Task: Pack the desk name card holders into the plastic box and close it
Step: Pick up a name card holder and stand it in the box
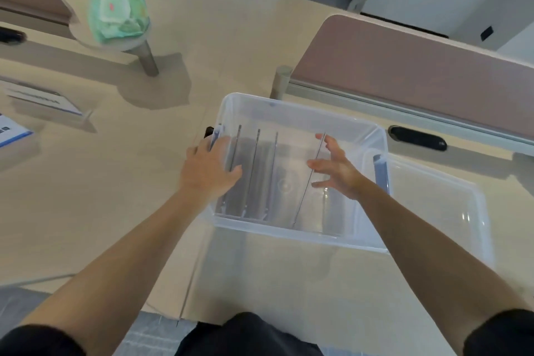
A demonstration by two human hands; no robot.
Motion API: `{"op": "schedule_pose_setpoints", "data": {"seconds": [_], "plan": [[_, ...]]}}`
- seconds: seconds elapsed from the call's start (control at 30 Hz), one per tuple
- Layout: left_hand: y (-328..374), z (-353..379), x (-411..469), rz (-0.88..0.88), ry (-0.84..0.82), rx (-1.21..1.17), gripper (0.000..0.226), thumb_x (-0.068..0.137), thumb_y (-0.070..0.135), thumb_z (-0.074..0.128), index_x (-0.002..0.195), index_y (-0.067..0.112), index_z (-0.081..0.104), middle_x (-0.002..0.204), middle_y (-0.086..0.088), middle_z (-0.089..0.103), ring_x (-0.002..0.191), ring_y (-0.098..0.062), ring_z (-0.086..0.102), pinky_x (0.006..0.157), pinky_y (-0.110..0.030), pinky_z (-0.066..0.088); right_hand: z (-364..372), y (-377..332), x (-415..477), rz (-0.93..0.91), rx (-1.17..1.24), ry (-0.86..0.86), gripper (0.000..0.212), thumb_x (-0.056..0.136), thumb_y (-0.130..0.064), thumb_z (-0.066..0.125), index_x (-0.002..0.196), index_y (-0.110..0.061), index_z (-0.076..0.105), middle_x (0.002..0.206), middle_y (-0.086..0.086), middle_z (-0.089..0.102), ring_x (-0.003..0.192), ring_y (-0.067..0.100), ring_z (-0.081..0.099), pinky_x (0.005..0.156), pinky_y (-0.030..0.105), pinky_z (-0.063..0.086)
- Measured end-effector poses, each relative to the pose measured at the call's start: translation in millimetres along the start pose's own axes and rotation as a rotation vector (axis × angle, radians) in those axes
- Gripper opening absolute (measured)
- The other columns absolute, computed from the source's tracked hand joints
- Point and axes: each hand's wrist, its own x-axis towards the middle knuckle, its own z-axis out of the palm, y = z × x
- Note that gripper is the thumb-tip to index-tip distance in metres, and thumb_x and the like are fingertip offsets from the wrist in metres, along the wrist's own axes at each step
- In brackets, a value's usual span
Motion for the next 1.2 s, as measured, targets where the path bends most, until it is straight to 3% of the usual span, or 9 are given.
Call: {"op": "schedule_pose_setpoints", "data": {"seconds": [0.13, 0.27, 0.37, 0.43, 0.57, 0.7, 0.83, 1.1, 1.2], "plan": [[2.8, -0.2, -1.7, -0.029, 0.014, -0.003, 0.075, 0.088, 0.047, 0.055, 0.151, 0.037, 0.016, 0.154, 0.004, 0.029, 0.127, -0.036, 0.034, 0.095, -0.042, 0.041, 4.7, 17.4, 32.7, 0.074, -0.006, -0.078, 0.092, 0.060, -0.030, 0.086, 0.138, -0.049, 0.041, 0.151, -0.007, 0.021, 0.128, 0.028, 0.051, 0.097, 0.063, 0.047], [4.8, 0.7, -1.3, -0.028, 0.038, -0.015, 0.073, 0.088, 0.044, 0.056, 0.151, 0.035, 0.019, 0.155, 0.002, 0.031, 0.125, -0.036, 0.036, 0.098, -0.040, 0.038, 5.5, 33.5, 53.8, 0.148, 0.046, -0.097, 0.100, 0.055, -0.029, 0.088, 0.142, -0.047, 0.040, 0.152, -0.010, 0.017, 0.139, 0.025, 0.033, 0.105, 0.061, 0.040], [6.5, 0.9, -1.1, -0.043, 0.051, -0.017, 0.072, 0.088, 0.043, 0.056, 0.150, 0.036, 0.021, 0.152, 0.002, 0.034, 0.123, -0.035, 0.037, 0.096, -0.040, 0.039, 1.5, 38.2, 60.9, 0.143, 0.119, -0.071, 0.078, 0.073, -0.014, 0.083, 0.138, -0.039, 0.047, 0.155, -0.001, 0.021, 0.143, 0.031, 0.030, 0.111, 0.058, 0.034], [4.8, 2.2, -0.2, -0.043, 0.055, -0.045, 0.071, 0.088, 0.043, 0.056, 0.150, 0.037, 0.023, 0.150, 0.003, 0.037, 0.122, -0.034, 0.038, 0.096, -0.038, 0.038, -0.5, 35.4, 59.4, 0.134, 0.100, -0.074, 0.064, 0.083, -0.019, 0.077, 0.136, -0.039, 0.047, 0.156, 0.004, 0.023, 0.142, 0.035, 0.031, 0.113, 0.058, 0.033], [0.3, 4.8, 2.8, -0.045, 0.045, -0.108, 0.070, 0.087, 0.042, 0.055, 0.150, 0.037, 0.025, 0.146, 0.002, 0.042, 0.121, -0.032, 0.039, 0.100, -0.037, 0.036, 0.6, 26.4, 42.3, 0.027, -0.253, 0.006, 0.094, 0.072, -0.051, 0.075, 0.150, -0.049, 0.022, 0.162, 0.002, 0.019, 0.141, 0.032, 0.036, 0.110, 0.056, 0.040], [-1.7, 5.8, 4.1, -0.023, 0.056, -0.121, 0.069, 0.085, 0.041, 0.054, 0.149, 0.037, 0.027, 0.139, 0.000, 0.047, 0.117, -0.033, 0.042, 0.101, -0.038, 0.036, -2.6, 30.2, 13.3, -0.071, -0.392, -0.076, 0.099, 0.072, -0.051, 0.074, 0.144, -0.060, 0.007, 0.165, 0.001, 0.014, 0.136, 0.034, 0.046, 0.107, 0.049, 0.045], [0.9, 4.3, 2.3, -0.031, 0.069, -0.159, 0.066, 0.087, 0.037, 0.057, 0.147, 0.038, 0.030, 0.136, 0.002, 0.049, 0.117, -0.032, 0.040, 0.097, -0.038, 0.038, -4.6, 45.6, -2.4, 0.013, -0.559, -0.204, 0.110, 0.069, -0.060, 0.075, 0.148, -0.061, -0.002, 0.162, 0.003, 0.024, 0.133, 0.033, 0.050, 0.105, 0.046, 0.046], [4.3, -0.1, -0.9, -0.031, 0.077, -0.187, 0.065, 0.089, 0.038, 0.059, 0.148, 0.037, 0.033, 0.143, 0.006, 0.045, 0.122, -0.031, 0.038, 0.101, -0.037, 0.035, 7.0, 46.8, 1.9, 0.005, -0.431, -0.305, 0.125, 0.058, -0.046, 0.087, 0.134, -0.071, -0.009, 0.161, 0.004, 0.021, 0.137, 0.028, 0.043, 0.105, 0.039, 0.047], [3.3, 0.2, 0.3, -0.033, 0.075, -0.191, 0.064, 0.089, 0.037, 0.057, 0.148, 0.037, 0.033, 0.142, 0.007, 0.046, 0.122, -0.031, 0.038, 0.101, -0.036, 0.034, 13.5, 44.6, 5.6, -0.006, -0.419, -0.322, 0.126, 0.061, -0.040, 0.086, 0.140, -0.062, -0.009, 0.163, 0.003, 0.016, 0.137, 0.027, 0.043, 0.101, 0.033, 0.047]]}}
